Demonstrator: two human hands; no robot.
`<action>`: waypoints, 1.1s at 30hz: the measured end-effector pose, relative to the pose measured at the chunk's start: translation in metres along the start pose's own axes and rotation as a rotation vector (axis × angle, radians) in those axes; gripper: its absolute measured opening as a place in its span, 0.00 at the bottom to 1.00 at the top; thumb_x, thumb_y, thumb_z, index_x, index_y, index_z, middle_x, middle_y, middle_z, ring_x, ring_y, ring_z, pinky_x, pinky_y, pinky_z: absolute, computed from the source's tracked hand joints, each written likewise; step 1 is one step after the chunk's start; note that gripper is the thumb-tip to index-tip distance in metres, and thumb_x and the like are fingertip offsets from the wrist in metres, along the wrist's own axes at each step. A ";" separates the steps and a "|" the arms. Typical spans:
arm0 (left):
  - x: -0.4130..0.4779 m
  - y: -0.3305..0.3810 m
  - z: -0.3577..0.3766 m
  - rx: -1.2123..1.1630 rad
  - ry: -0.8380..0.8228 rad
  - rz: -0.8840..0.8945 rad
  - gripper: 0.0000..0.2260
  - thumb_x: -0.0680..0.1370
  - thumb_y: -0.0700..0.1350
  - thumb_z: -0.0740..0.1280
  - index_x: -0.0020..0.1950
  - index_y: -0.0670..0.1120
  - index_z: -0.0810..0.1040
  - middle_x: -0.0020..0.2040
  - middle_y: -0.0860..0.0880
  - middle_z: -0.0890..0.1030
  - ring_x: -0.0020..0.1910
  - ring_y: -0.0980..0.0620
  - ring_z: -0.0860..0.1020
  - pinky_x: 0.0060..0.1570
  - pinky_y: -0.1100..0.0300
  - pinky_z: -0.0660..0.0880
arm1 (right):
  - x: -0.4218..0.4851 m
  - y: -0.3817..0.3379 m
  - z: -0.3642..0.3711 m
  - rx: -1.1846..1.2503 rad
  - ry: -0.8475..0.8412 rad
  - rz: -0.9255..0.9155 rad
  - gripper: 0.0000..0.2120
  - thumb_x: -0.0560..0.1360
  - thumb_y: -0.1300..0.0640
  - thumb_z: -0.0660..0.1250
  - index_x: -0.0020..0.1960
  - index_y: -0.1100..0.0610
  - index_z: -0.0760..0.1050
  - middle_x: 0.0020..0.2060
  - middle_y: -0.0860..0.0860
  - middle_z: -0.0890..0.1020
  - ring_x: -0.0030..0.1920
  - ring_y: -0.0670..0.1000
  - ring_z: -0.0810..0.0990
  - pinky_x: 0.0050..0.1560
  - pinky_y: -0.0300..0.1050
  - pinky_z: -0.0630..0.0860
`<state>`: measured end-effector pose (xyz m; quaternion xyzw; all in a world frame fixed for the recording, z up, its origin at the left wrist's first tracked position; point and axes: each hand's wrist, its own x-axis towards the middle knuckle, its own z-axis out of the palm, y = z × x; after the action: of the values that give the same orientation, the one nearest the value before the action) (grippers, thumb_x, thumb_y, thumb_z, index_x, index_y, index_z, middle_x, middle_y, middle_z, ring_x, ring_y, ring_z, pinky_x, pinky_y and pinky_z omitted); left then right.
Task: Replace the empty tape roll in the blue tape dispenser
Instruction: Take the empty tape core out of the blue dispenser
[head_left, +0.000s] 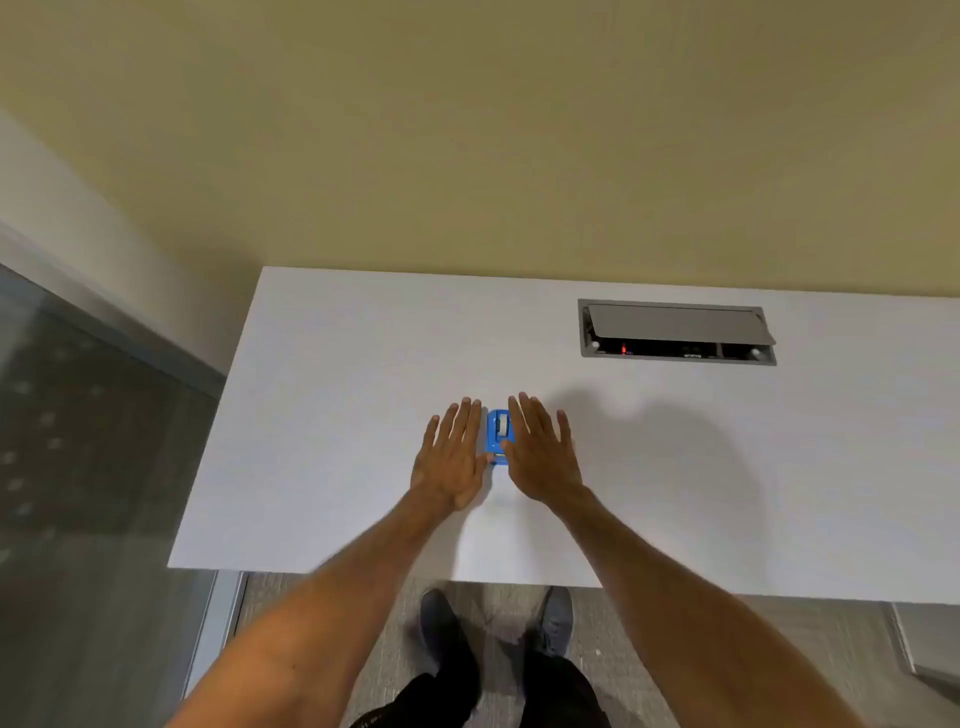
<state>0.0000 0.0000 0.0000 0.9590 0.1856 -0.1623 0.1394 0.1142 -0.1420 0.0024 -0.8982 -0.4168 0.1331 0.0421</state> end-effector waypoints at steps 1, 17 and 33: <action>0.001 0.000 0.003 0.019 -0.021 -0.002 0.35 0.86 0.63 0.41 0.88 0.45 0.37 0.89 0.45 0.39 0.88 0.44 0.40 0.83 0.47 0.35 | -0.002 0.001 0.002 0.015 -0.034 0.008 0.35 0.83 0.47 0.61 0.84 0.56 0.51 0.84 0.56 0.54 0.84 0.57 0.53 0.81 0.64 0.51; 0.032 -0.002 0.031 -0.155 -0.054 -0.032 0.43 0.84 0.60 0.67 0.88 0.46 0.47 0.89 0.43 0.51 0.88 0.39 0.51 0.85 0.40 0.50 | 0.023 0.008 0.013 0.128 -0.141 0.040 0.35 0.79 0.54 0.69 0.81 0.54 0.56 0.85 0.55 0.49 0.83 0.57 0.56 0.80 0.64 0.53; 0.048 0.001 0.052 -0.201 -0.002 -0.094 0.42 0.81 0.58 0.72 0.88 0.50 0.53 0.86 0.40 0.59 0.86 0.36 0.58 0.84 0.41 0.58 | 0.046 0.011 0.020 0.038 -0.108 0.076 0.28 0.78 0.44 0.71 0.73 0.51 0.66 0.84 0.55 0.54 0.72 0.56 0.73 0.72 0.59 0.70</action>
<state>0.0295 -0.0030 -0.0648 0.9303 0.2454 -0.1504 0.2274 0.1453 -0.1154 -0.0287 -0.9039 -0.3815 0.1909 0.0317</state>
